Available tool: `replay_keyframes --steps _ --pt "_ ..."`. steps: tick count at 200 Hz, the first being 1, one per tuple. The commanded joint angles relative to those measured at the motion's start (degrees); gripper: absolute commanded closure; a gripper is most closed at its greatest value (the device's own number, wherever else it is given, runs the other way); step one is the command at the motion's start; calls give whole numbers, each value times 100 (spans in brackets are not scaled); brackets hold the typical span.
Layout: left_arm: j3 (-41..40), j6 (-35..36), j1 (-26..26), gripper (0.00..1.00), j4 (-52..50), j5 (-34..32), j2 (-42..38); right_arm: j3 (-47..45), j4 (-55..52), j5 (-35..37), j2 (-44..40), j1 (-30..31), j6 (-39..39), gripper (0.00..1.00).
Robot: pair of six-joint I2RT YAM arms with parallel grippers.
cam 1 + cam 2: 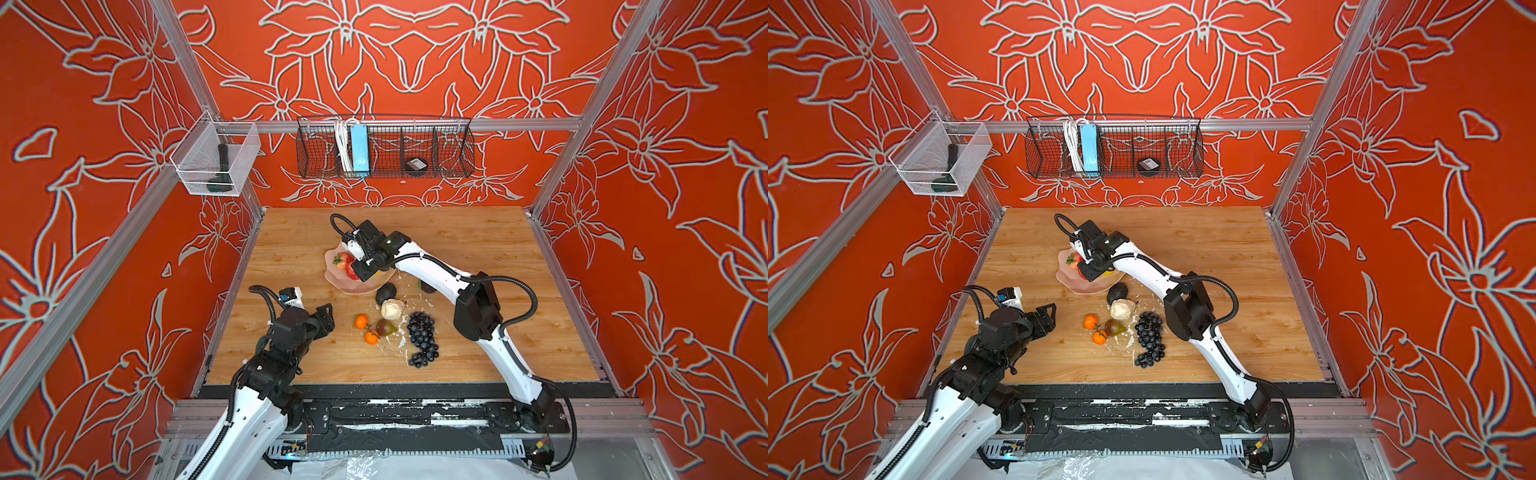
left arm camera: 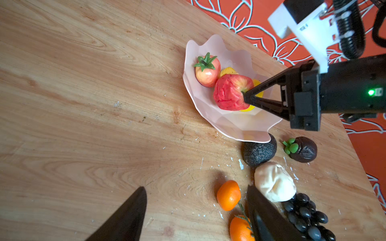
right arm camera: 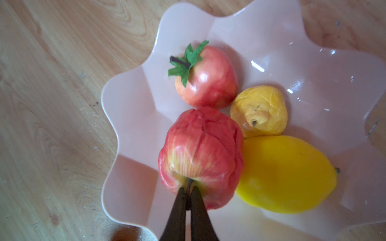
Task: Arrange fruit in a fruit bowl
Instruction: Place the fruit in the fruit bowl.
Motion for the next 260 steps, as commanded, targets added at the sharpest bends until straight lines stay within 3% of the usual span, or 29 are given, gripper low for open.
replay_keyframes --steps 1,69,180,208,260 --pt "38 -41 -19 24 65 -57 -30 199 -265 111 171 37 -103 91" --pt "46 -37 -20 24 47 -72 -49 559 -349 283 427 38 -134 86" --pt "37 -31 -19 24 90 -59 30 580 -557 78 -31 46 -32 59" --pt "42 -14 -18 24 135 -13 100 -225 -312 82 -828 49 42 50" --pt "46 8 -19 23 195 115 164 -3079 1089 594 -2949 -116 -131 33"
